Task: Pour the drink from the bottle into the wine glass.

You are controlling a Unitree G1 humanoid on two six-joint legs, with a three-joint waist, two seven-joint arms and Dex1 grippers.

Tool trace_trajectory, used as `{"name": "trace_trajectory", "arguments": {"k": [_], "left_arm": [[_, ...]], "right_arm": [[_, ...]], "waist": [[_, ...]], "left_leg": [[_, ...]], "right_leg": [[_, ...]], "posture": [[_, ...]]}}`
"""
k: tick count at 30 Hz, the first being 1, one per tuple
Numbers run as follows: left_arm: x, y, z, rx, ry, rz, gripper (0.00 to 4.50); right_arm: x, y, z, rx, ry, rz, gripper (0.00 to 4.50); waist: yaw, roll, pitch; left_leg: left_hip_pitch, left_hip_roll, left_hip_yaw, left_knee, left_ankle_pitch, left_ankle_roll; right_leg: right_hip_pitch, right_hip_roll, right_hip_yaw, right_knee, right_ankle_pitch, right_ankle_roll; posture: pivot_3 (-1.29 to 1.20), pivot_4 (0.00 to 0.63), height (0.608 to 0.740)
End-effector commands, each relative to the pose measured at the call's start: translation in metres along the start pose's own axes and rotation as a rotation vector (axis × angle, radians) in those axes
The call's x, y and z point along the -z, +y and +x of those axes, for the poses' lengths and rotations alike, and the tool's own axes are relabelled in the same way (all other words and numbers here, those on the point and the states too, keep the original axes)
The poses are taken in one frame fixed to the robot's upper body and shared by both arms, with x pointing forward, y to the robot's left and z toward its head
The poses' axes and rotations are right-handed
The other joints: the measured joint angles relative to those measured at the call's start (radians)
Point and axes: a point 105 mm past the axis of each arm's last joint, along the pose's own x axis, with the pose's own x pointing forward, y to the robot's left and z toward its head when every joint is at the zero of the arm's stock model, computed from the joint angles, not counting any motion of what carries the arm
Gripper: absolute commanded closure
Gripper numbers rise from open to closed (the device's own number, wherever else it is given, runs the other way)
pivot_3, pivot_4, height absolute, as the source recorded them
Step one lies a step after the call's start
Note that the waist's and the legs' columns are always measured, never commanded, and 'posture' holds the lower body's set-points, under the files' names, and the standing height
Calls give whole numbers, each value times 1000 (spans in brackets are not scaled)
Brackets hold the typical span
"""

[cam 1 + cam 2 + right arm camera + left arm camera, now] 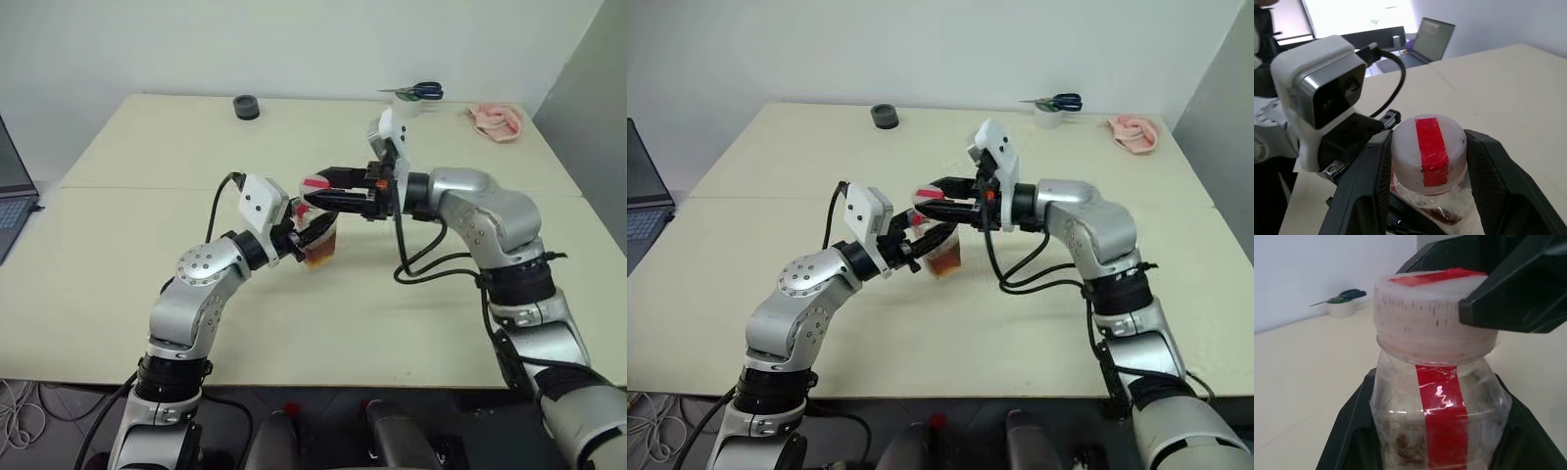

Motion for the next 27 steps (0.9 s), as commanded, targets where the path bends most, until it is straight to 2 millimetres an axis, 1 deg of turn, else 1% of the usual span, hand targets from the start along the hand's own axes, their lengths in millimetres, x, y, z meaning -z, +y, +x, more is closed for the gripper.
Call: {"name": "trace_trajectory", "arguments": {"k": [1, 4, 6, 8, 10, 12, 13, 16, 18, 22, 25, 27], "left_arm": [[-13, -1, 4, 17, -29, 35, 2577], [-14, -2, 4, 18, -31, 37, 2578], [-14, -2, 3, 16, -29, 38, 2578], [-14, -2, 3, 8, -28, 39, 2578], [-13, -2, 3, 6, -27, 38, 2578], [-12, -2, 3, 6, -25, 36, 2578], [-12, -2, 4, 7, -25, 35, 2578], [-11, -1, 6, 11, -23, 36, 2588], [-12, 0, 8, 8, -26, 47, 2588], [-13, 2, 11, 6, -31, 49, 2588], [-13, 4, 12, -2, -37, 51, 2588], [-14, 7, 13, -8, -44, 52, 2588]], "right_arm": [[-25, 12, 9, -213, -89, -84, 2623], [-25, -2, 10, -187, -91, -90, 2623], [-25, -11, 10, -150, -89, -64, 2623], [-28, -14, 8, -140, -99, -41, 2623], [-29, -13, 5, -146, -102, -44, 2623], [-31, -11, 3, -145, -109, -43, 1890], [-32, -10, 2, -144, -111, -45, 1622], [-34, -7, 0, -133, -105, -64, 623], [-40, -3, -1, -119, -105, -87, 0], [-43, -4, -4, -40, -70, -143, 0], [-44, -11, -10, 117, -32, -186, 0], [-44, -10, -15, 184, -35, -179, 0]], "waist": [[-4, 0, 0], [-6, 1, 0], [-8, 1, 0], [-6, 1, 0], [-4, 1, 1], [-1, 1, 1], [0, 1, 1], [0, 1, 1], [0, 1, 1], [1, 1, 1], [1, 1, 1], [2, 1, 1]], "left_leg": [[0, 0, 0, 0, 0, 0], [0, 0, 0, 0, 0, 0], [0, 0, 0, 0, 0, 0], [0, 0, 0, 0, 0, 0], [0, 0, 0, 0, 0, 0], [0, 0, 0, 0, 0, 0], [-1, 0, 0, 0, 0, 0], [-1, 0, 0, 0, 0, 0], [-1, 0, 0, 0, 0, 0], [-1, 0, -1, 0, 0, 0], [-1, 0, -1, 0, 0, 0], [-1, -1, 0, 0, 0, 0]], "right_leg": [[0, 0, 0, 1, 0, 0], [0, 0, 0, 1, 0, 0], [0, 0, 1, 1, 0, 0], [0, 0, 0, 1, 0, -1], [0, 0, 0, 1, 1, -2], [0, -1, 0, 1, 3, -5], [0, -1, 0, 1, 3, -5], [0, -1, 0, 1, 3, -5], [-1, -1, 0, 1, 3, -5], [-1, -1, 0, 1, 2, -3], [0, -1, 0, 1, 0, -1], [-1, -1, 0, 1, 1, -1]], "posture": [[0, 150, 740], [0, 150, 740], [0, 150, 740], [0, 150, 740], [0, 150, 740], [0, 150, 740], [0, 150, 740], [0, 150, 740], [0, 150, 740], [0, 150, 740], [0, 150, 740], [0, 150, 740]]}}
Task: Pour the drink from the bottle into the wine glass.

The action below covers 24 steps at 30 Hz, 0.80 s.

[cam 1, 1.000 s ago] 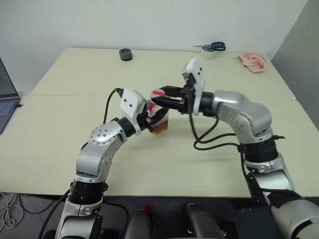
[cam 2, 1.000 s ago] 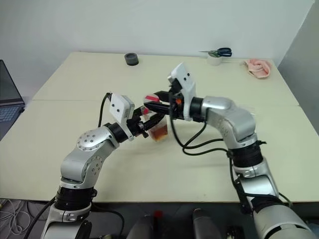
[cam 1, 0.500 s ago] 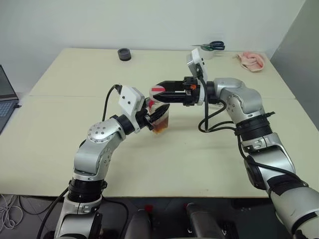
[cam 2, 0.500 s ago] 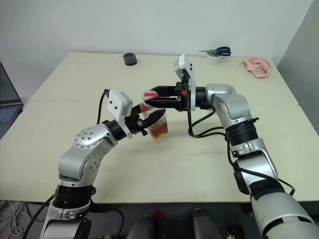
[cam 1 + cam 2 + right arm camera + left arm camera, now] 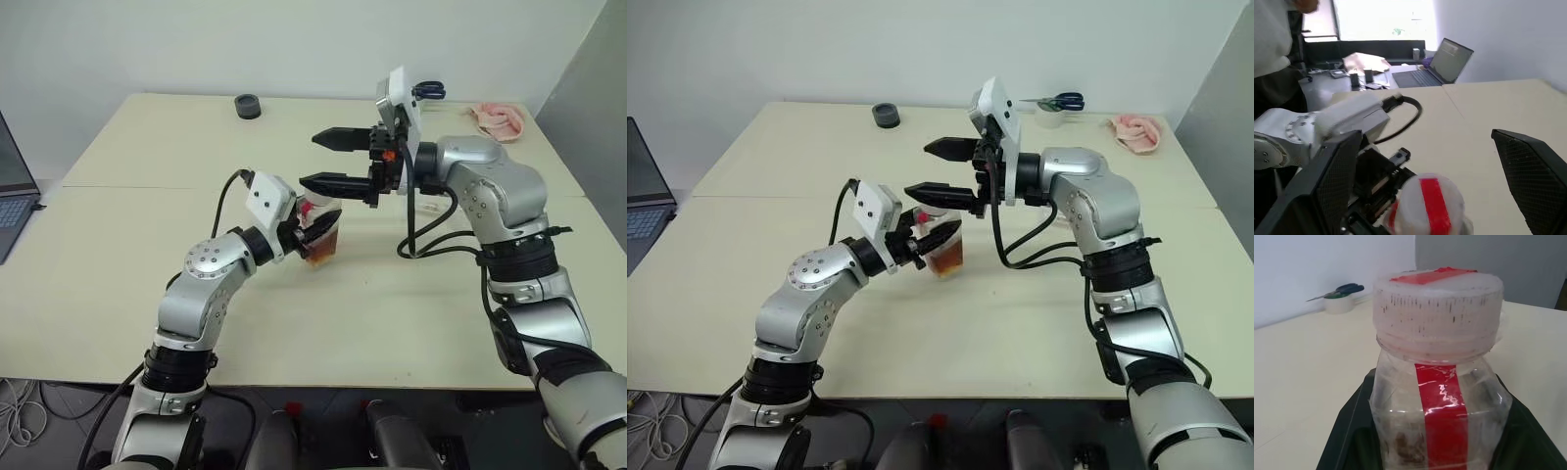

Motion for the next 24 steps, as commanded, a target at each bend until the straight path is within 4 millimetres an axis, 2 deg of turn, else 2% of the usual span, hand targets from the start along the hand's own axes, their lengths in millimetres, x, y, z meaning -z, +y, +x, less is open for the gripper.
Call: {"name": "trace_trajectory", "arguments": {"k": [1, 5, 9, 14, 20, 24], "left_arm": [[-20, 1, 3, 1, -74, 51, 2588], [-22, 0, 5, 5, -86, 51, 2588], [-21, -1, 6, 11, -86, 46, 2588], [-20, -2, 8, 20, -88, 39, 2588], [-19, -4, 10, 27, -89, 37, 2588], [-19, -3, 9, 18, -89, 41, 2588]], "right_arm": [[-12, 0, -10, 127, -18, -43, 0], [-2, 2, -18, 243, 14, -23, 0], [0, 12, -21, 277, -1, 36, 0], [12, 14, -19, 354, 3, 98, 0], [14, 17, -12, 357, -4, 125, 0], [16, 13, -12, 391, 15, 121, 0]], "waist": [[0, 0, 0], [1, 0, 0], [0, 0, 0], [-1, 0, 0], [-1, 0, 0], [-1, 0, 0]], "left_leg": [[0, 0, 0, 0, 0, 0], [0, 0, 0, 0, 0, 0], [-1, 0, 0, 0, 0, 0], [0, 0, 0, 0, 0, 0], [0, 0, 0, 1, 0, 0], [0, 0, 0, 1, 0, 0]], "right_leg": [[0, 0, 0, 0, 0, 0], [0, 0, 0, 0, 0, 0], [0, 0, 0, 0, 0, 0], [0, 1, 0, 0, 0, 1], [0, 1, 0, 0, -1, 1], [0, 1, 0, 0, 0, 1]], "posture": [[0, 150, 740], [0, 150, 740], [0, 150, 740], [0, 150, 740], [0, 150, 740], [0, 150, 740]]}}
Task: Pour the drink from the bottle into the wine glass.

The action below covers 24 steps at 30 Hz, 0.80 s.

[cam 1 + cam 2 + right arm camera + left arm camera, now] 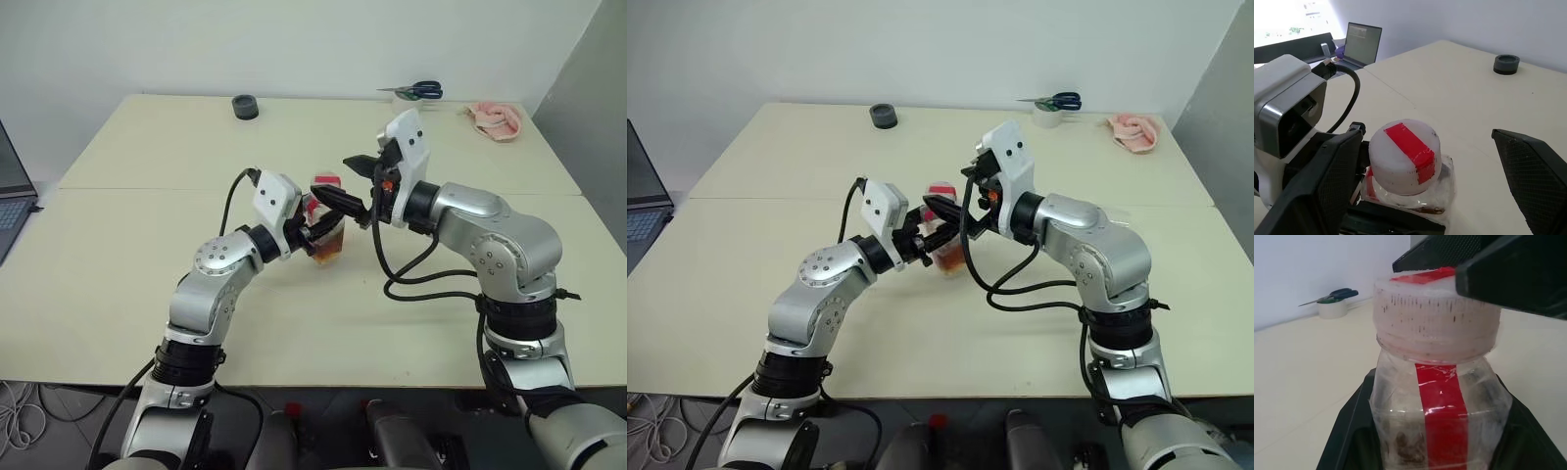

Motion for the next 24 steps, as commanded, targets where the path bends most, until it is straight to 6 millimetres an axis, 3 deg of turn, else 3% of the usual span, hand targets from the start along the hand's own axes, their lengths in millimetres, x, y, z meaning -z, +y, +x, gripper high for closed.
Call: {"name": "trace_trajectory", "arguments": {"k": [1, 4, 6, 13, 17, 20, 21, 24], "left_arm": [[-18, 2, 1, -7, -59, 54, 2588], [-16, 3, -1, -14, -56, 54, 2588], [-16, 2, -1, -15, -56, 52, 2589], [-16, 2, 0, -16, -57, 51, 2597], [-16, 1, 0, -15, -57, 51, 2598], [-17, 1, 1, -11, -58, 51, 2598], [-17, 1, 1, -9, -60, 51, 2598], [-19, -1, 2, 6, -66, 47, 2599]], "right_arm": [[-12, 1, -1, 17, -32, -32, 0], [-10, 6, 0, 9, -25, -32, 0], [-10, 8, 1, 8, -22, -30, 375], [-12, 9, 4, 27, -30, -21, 2662], [-15, 10, 4, 5, -39, -22, 2695], [-22, 16, 6, -148, -79, -28, 2695], [-24, 18, 6, -206, -91, -29, 2695], [-22, 42, -9, -610, -112, -35, 2695]], "waist": [[0, 0, 0], [0, 0, 0], [0, 0, 0], [0, 0, 0], [0, 0, 0], [0, 0, 0], [0, 0, 0], [0, 0, 0]], "left_leg": [[0, 0, 0, 0, 0, 0], [0, 0, 0, 0, 0, 0], [0, 0, 0, 0, 0, 0], [0, 0, 0, 0, 0, 0], [0, 0, 0, 0, 0, 0], [0, 0, 0, 0, 0, 0], [0, 0, 0, 0, 0, 0], [0, 0, 0, 0, 0, 0]], "right_leg": [[0, 0, 0, 0, 0, 0], [0, 0, 0, 0, 0, 0], [0, 0, 0, 0, 0, 0], [0, 0, 0, 0, 0, 0], [0, 0, 0, 0, 0, 0], [0, 0, 0, 0, 0, 0], [0, 0, 0, 0, 0, 0], [0, 0, 0, -1, 0, 0]], "posture": [[0, 150, 740], [0, 150, 740], [0, 150, 740], [0, 150, 740], [0, 150, 740], [0, 150, 740], [0, 150, 740], [0, 150, 740]]}}
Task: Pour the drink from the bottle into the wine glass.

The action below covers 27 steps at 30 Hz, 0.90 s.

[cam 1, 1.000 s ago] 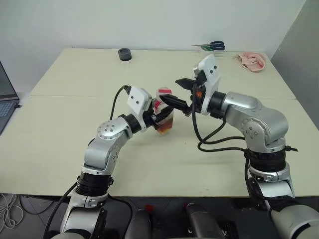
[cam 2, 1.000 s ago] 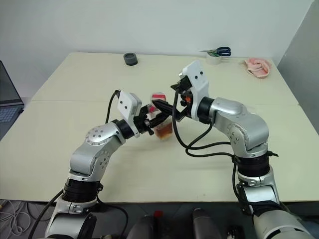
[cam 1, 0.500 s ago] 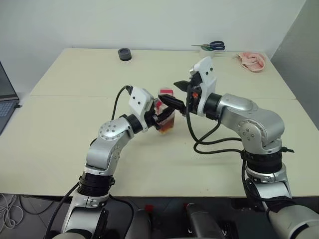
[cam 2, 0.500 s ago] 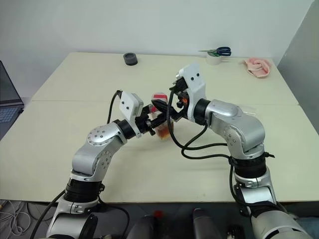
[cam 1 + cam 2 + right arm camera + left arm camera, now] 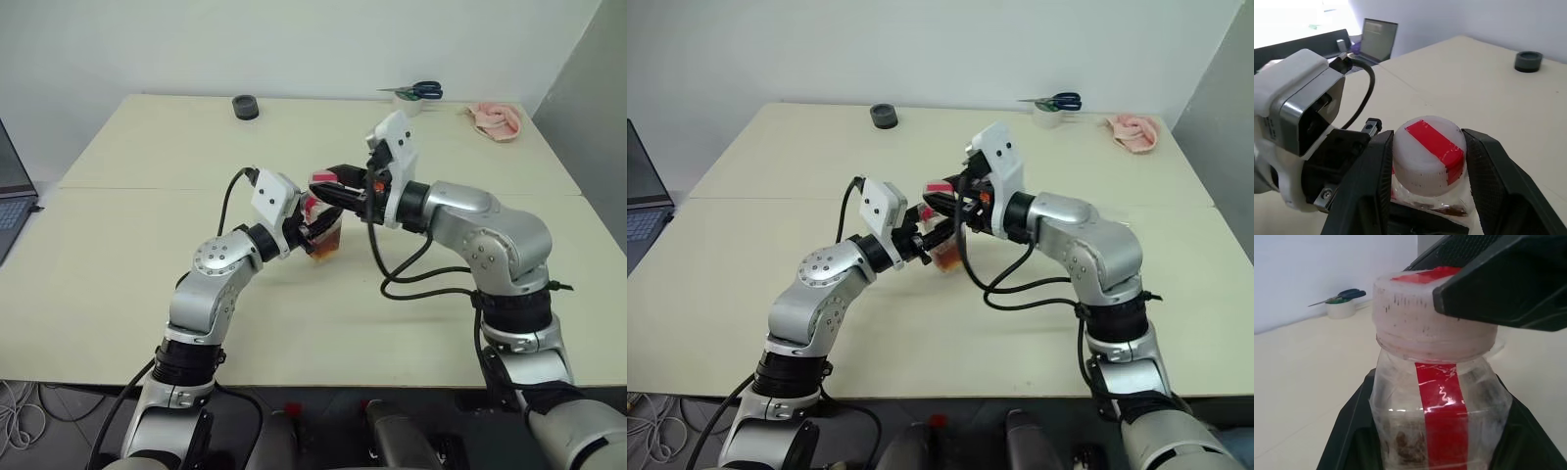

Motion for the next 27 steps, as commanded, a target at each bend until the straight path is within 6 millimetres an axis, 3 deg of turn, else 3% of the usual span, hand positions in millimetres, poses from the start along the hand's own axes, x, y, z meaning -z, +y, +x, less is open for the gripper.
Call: {"name": "trace_trajectory", "arguments": {"k": [1, 5, 17, 18, 23, 24, 27], "left_arm": [[-19, -5, 3, 29, -67, 35, 2601], [-21, -8, 4, 44, -69, 41, 2606], [-21, -7, 0, 31, -66, 45, 2614], [-21, -7, 1, 34, -66, 44, 2619], [-21, -7, 4, 48, -64, 43, 2628], [-21, -7, 5, 50, -64, 43, 2628], [-20, -8, 6, 57, -66, 40, 2629]], "right_arm": [[-20, 42, -13, -522, -108, -62, 2695], [-10, 13, 3, -526, -46, -155, 2695], [-17, 5, 3, -551, -57, -176, 2695], [-18, 4, 3, -542, -58, -177, 1955], [-33, -2, -3, -473, -118, -202, 218], [-41, -5, -4, -430, -159, -215, 0], [-65, -17, -10, -250, -243, -285, 0]], "waist": [[2, 0, 0], [-11, 0, 0], [-17, 0, 1], [-17, 1, 1], [-18, 1, 1], [-18, 1, 1], [-16, 1, 1]], "left_leg": [[0, 0, 0, 0, 0, 0], [1, 0, 1, 0, 0, 0], [1, 0, 0, -1, 0, 0], [1, 0, 0, -1, 0, 0], [2, 0, 0, -1, 0, 0], [2, 0, 0, -1, 0, 0], [1, 0, 0, -1, 0, 0]], "right_leg": [[0, 0, 0, 0, 0, 0], [1, 0, 1, 0, 0, 0], [0, -1, 0, 1, 3, -5], [0, -1, 0, 1, 3, -5], [0, 0, 0, 2, 3, -5], [0, 0, 0, 2, 3, -5], [0, -1, 0, 1, 3, -5]], "posture": [[0, 150, 740], [0, 150, 740], [0, 150, 740], [0, 150, 740], [0, 150, 740], [0, 150, 740], [0, 150, 740]]}}
